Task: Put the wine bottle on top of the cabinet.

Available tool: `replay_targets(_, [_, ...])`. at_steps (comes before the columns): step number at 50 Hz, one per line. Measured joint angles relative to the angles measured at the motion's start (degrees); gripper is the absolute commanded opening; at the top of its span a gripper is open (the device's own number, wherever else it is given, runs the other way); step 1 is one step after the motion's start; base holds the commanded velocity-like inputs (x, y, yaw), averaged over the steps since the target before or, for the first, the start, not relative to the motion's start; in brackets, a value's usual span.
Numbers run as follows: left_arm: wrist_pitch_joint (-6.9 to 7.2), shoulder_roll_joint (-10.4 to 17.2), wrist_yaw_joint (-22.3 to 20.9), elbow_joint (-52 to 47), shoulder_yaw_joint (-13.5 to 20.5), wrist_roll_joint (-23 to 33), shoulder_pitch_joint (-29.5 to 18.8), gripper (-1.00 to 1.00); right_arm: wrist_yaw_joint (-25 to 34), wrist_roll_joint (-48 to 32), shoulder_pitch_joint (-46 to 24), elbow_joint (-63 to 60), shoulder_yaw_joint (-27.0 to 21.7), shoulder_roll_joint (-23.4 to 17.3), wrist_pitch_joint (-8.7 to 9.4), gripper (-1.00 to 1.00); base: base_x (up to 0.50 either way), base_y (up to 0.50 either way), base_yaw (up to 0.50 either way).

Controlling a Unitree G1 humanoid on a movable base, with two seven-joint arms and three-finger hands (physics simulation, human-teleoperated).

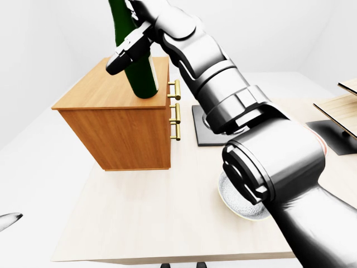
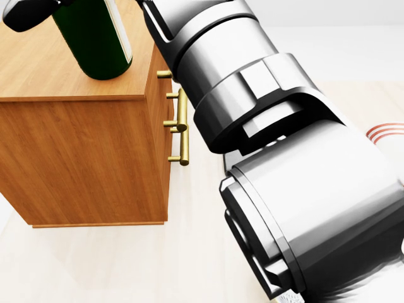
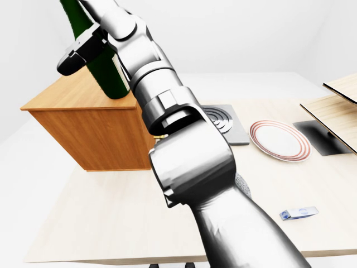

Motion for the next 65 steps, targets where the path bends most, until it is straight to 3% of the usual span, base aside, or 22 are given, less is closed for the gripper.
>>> replay_targets(65, [0.00, 1.33, 1.78, -2.04, -0.07, -1.57, -1.00, 1.00, -2.65, -0.63, -7.69, 0.57, -2.52, -12.11, 0.00, 1.00, 0.00, 0.00, 0.00])
